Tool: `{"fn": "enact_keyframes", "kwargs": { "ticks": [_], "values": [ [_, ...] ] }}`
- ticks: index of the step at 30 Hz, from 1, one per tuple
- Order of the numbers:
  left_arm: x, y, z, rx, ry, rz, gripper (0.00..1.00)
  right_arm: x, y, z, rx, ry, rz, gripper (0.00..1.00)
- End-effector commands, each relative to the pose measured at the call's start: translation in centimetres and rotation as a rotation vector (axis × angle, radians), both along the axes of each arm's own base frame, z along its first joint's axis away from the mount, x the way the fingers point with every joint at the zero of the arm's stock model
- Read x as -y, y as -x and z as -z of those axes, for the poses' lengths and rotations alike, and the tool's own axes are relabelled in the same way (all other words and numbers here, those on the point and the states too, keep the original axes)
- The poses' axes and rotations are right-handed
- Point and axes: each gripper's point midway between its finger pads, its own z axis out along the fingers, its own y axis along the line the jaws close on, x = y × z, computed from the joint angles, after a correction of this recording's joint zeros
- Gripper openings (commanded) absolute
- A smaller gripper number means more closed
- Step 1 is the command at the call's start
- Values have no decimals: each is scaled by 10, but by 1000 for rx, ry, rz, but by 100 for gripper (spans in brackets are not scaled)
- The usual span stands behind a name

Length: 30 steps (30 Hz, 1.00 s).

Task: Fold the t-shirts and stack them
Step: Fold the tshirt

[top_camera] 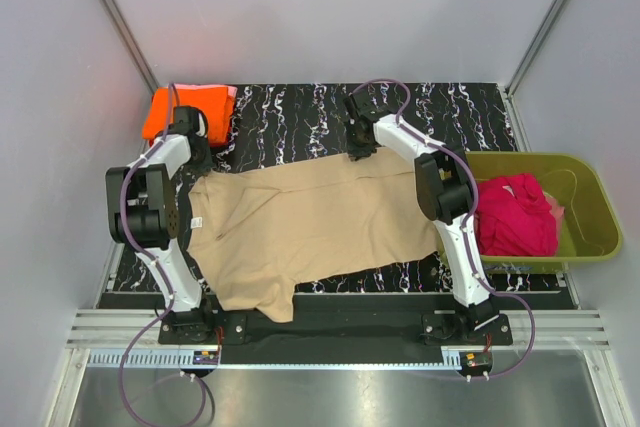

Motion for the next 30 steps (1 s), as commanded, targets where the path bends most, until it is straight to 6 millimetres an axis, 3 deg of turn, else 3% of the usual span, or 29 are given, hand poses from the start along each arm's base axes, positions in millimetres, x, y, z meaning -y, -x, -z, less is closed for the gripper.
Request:
{"fn": "enact_keyframes", "kwargs": {
  "ticks": [1,6,14,19,22,25,29,30],
  "values": [
    [4,-16,-21,87,91,-16,0,30,-5,17,-6,83,50,20],
    [15,-22,-30,147,280,-67,0,42,-4,21,-22,95,84,20],
    [23,-26,-34,234,441,-157,0,52,-2,26,-37,125,112,20],
    [16,-22,-21,214,435,-230,0,42,-3,22,-40,78,83,21],
    [17,-20,-22,192,429,-206,0,30,-9,8,-13,29,43,23],
    [12,-12,-33,168,370,-183,26,21,-14,-5,10,-10,13,25],
    [14,2,-64,183,189,-60,36,13,-21,-18,32,-47,-4,27],
    [29,4,-68,185,173,-6,38,11,-20,-19,30,-57,-6,27]
  ]
}}
